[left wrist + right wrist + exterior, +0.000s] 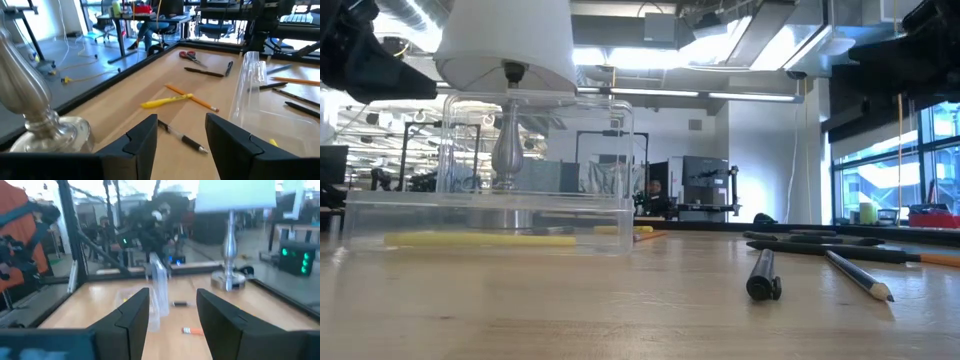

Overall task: Pick & place school supplies into a supply box
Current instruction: Put the bottom black pen into the transparent supply box

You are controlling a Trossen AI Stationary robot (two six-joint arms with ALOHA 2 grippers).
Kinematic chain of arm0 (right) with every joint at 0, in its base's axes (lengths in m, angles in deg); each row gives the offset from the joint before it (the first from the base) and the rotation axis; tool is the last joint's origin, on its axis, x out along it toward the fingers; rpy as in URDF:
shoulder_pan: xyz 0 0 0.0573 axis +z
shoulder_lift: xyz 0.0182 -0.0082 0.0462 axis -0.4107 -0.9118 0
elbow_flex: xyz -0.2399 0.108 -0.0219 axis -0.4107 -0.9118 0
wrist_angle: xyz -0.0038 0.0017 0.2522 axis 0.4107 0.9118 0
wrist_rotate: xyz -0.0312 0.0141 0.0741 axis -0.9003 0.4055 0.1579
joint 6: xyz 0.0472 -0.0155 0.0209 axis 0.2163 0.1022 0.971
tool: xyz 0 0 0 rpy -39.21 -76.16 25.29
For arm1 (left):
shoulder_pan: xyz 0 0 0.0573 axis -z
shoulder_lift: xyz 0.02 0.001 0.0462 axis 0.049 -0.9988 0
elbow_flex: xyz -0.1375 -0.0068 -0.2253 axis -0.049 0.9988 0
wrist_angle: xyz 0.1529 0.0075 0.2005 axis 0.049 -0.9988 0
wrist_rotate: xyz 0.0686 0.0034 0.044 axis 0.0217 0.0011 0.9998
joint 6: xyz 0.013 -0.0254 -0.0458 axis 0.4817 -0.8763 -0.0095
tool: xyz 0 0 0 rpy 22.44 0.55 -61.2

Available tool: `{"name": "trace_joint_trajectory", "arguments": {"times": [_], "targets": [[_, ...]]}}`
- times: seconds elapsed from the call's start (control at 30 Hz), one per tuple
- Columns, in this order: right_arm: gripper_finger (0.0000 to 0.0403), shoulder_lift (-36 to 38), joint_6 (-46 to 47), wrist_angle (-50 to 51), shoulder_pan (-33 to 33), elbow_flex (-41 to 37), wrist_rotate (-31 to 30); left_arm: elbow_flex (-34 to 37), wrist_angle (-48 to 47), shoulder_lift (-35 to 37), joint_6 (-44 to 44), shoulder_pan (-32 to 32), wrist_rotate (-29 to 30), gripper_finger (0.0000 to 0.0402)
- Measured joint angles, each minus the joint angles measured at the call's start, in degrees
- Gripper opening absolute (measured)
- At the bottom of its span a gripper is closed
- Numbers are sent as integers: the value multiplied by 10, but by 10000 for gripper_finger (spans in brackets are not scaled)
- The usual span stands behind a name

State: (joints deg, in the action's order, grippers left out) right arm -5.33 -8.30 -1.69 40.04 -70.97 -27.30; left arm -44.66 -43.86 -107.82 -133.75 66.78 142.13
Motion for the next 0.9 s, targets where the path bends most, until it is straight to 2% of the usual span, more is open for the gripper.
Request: {"name": "trace_joint_trajectory", "arguments": {"times": [0.1, 0.27, 0.47, 0.8, 0.9], "targets": [[168, -25, -45, 12, 0, 13, 48, 0, 11, 0, 0, 0, -3, 157], [168, -119, -60, -9, 0, 55, 23, 0, 14, 0, 0, 0, -3, 161], [168, -246, -59, -11, 0, 147, 15, 0, 15, 0, 0, 0, -3, 158], [168, -501, -31, -3, 3, 263, 85, 0, 14, 0, 0, 0, -3, 161], [168, -581, -38, -2, 14, 291, 89, 0, 14, 0, 0, 0, -10, 159]]}}
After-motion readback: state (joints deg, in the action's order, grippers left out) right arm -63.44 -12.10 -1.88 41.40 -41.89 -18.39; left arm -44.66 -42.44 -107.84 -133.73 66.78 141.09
